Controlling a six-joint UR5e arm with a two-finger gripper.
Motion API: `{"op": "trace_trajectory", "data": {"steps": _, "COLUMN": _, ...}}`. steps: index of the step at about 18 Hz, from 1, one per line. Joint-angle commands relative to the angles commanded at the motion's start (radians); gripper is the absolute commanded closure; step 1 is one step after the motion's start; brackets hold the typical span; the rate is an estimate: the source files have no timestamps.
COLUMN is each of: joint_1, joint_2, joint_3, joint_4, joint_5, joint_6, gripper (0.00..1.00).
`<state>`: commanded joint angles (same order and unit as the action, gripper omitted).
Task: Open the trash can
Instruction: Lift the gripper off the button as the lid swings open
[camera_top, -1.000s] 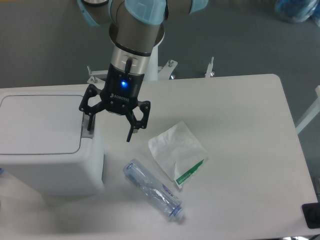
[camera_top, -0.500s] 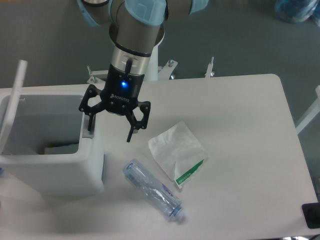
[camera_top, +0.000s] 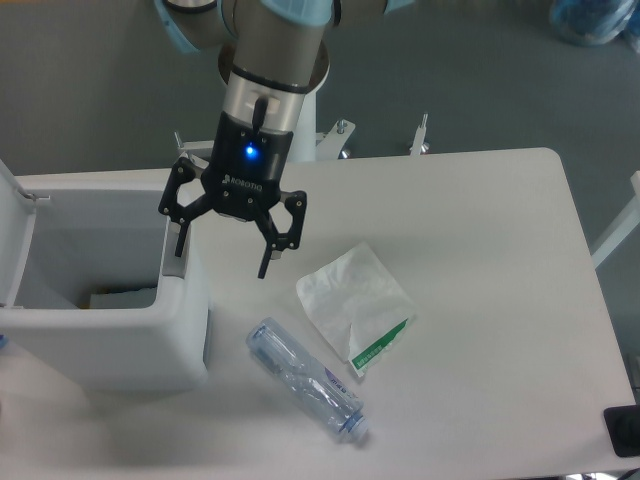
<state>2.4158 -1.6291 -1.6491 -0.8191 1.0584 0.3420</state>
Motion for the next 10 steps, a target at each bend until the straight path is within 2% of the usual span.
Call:
{"op": "trace_trajectory", "data": {"steps": 5, "joint_1": 0.051, "joint_2": -0.011, "joint_3": 0.048, "joint_4": -0.003, "joint_5": 0.014, "joint_6": 0.032, "gripper": 0.00}}
{"op": "trace_trajectory", "data": {"steps": 10, "joint_1": 0.072, "joint_2": -0.008, "joint_3": 0.023, "joint_4": -0.011, "joint_5": 0.178, "joint_6": 0.202, "gripper": 0.00}}
